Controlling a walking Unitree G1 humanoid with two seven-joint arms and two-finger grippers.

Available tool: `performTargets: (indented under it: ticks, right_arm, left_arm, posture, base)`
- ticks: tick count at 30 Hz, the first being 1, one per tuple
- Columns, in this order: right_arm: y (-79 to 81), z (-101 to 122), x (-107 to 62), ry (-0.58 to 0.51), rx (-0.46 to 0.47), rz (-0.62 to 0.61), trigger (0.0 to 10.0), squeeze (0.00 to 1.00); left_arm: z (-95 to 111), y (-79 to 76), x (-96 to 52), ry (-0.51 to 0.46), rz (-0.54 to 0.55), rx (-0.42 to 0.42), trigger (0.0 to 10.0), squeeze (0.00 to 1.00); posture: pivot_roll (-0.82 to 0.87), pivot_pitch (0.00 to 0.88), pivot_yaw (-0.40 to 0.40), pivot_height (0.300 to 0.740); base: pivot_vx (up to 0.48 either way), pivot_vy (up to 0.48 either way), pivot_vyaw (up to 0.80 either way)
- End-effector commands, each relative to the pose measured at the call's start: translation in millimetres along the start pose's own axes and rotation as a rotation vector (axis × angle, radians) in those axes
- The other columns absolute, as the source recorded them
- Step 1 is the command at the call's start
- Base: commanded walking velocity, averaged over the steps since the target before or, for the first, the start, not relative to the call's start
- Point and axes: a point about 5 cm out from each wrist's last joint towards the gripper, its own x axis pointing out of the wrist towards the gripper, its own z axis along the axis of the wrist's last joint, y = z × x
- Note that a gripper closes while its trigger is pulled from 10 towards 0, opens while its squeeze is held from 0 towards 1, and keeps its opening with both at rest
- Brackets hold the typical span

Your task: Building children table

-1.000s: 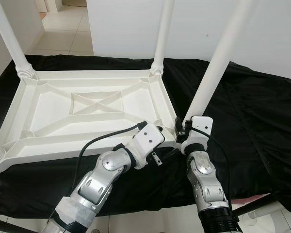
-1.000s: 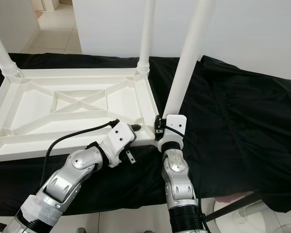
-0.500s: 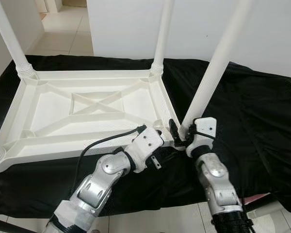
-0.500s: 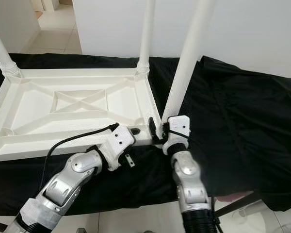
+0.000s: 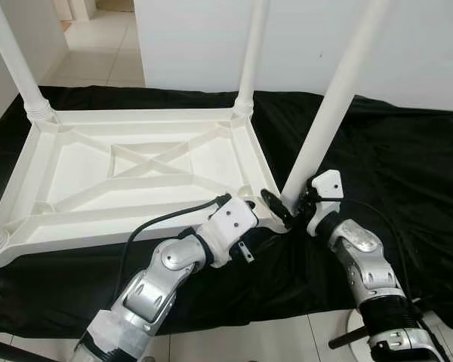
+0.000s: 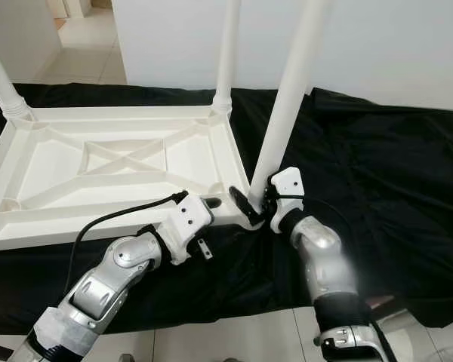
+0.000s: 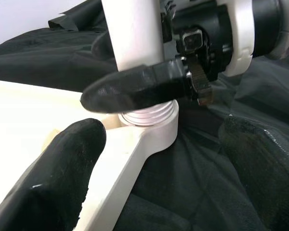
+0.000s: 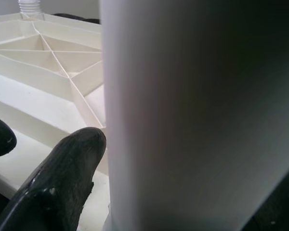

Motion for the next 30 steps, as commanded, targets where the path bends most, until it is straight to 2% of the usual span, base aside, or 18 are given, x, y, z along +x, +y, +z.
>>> performTargets:
  ticks: [1, 3, 4, 5, 7, 8, 9, 18, 19, 26, 30]
  right_arm:
    - [-0.3, -3, -0.3, 0.010, 0.006, 0.015, 10.0, 0.00]
    - [-0.1, -4, 1.0, 0.013, 0.017, 0.027, 10.0, 0.00]
    - [0.7, -6, 1.8, 0.017, 0.023, 0.046, 9.4, 0.00]
    - [0.4, -8, 2.5, 0.019, 0.026, 0.063, 4.3, 0.00]
    - [0.0, -10, 3.0, 0.024, 0.027, 0.073, 4.3, 0.00]
    - [-1.0, -12, 3.2, 0.027, 0.025, 0.076, 2.9, 0.00]
    - [-1.9, -13, 3.1, 0.029, 0.029, 0.076, 0.0, 0.00]
    - [-3.2, -14, 1.3, 0.007, 0.060, 0.065, 0.0, 0.00]
    - [-3.4, -14, 0.8, 0.005, 0.062, 0.060, 10.0, 0.00]
    - [2.4, -20, -6.3, 0.009, 0.071, 0.037, 10.0, 0.00]
    - [9.1, -20, -11.0, -0.014, 0.120, -0.077, 10.0, 0.00]
  left_arm:
    - [-1, -1.5, 2.1, 0.008, -0.014, 0.012, 10.0, 0.00]
    - [0, -1.7, 2.4, 0.005, -0.011, 0.009, 10.0, 0.00]
    - [1, -2.1, 2.6, 0.003, -0.010, 0.006, 10.0, 0.00]
    - [1, -2.7, 2.5, 0.003, -0.010, 0.005, 10.0, 0.00]
    - [1, -3.2, 2.2, 0.003, -0.010, 0.005, 10.0, 0.00]
    - [0, -3.3, 1.8, 0.005, -0.008, 0.006, 10.0, 0.00]
    - [0, -3.0, 1.4, 0.007, -0.006, 0.006, 10.0, 0.00]
    - [0, -2.3, 0.5, 0.009, -0.003, 0.004, 10.0, 0.00]
    - [0, -2.8, 0.4, 0.010, -0.004, 0.004, 10.0, 0.00]
    - [-1, -3.9, 1.1, 0.012, -0.010, 0.006, 10.0, 0.00]
    - [-1, -2.6, 1.0, 0.015, -0.013, 0.009, 10.0, 0.00]
  posture:
    - [-0.03, 0.065, -0.073, 0.740]
    - [-0.03, 0.067, -0.074, 0.740]
    - [-0.03, 0.071, -0.076, 0.740]
    - [-0.02, 0.072, -0.078, 0.740]
    - [-0.02, 0.073, -0.078, 0.740]
    - [-0.02, 0.074, -0.080, 0.740]
    - [-0.02, 0.075, -0.081, 0.740]
    - [-0.03, 0.080, -0.074, 0.740]
    - [-0.03, 0.080, -0.074, 0.740]
    - [-0.03, 0.081, -0.071, 0.740]
    - [-0.03, 0.080, -0.062, 0.740]
  base:
    - [0.000, 0.000, 0.00]
    - [0.000, 0.000, 0.00]
    - [0.000, 0.000, 0.00]
    - [0.000, 0.000, 0.00]
    - [0.000, 0.000, 0.00]
    - [0.000, 0.000, 0.00]
    - [0.000, 0.000, 0.00]
    - [0.000, 0.000, 0.00]
    - [0.000, 0.000, 0.00]
    - [0.000, 0.000, 0.00]
    - [0.000, 0.000, 0.00]
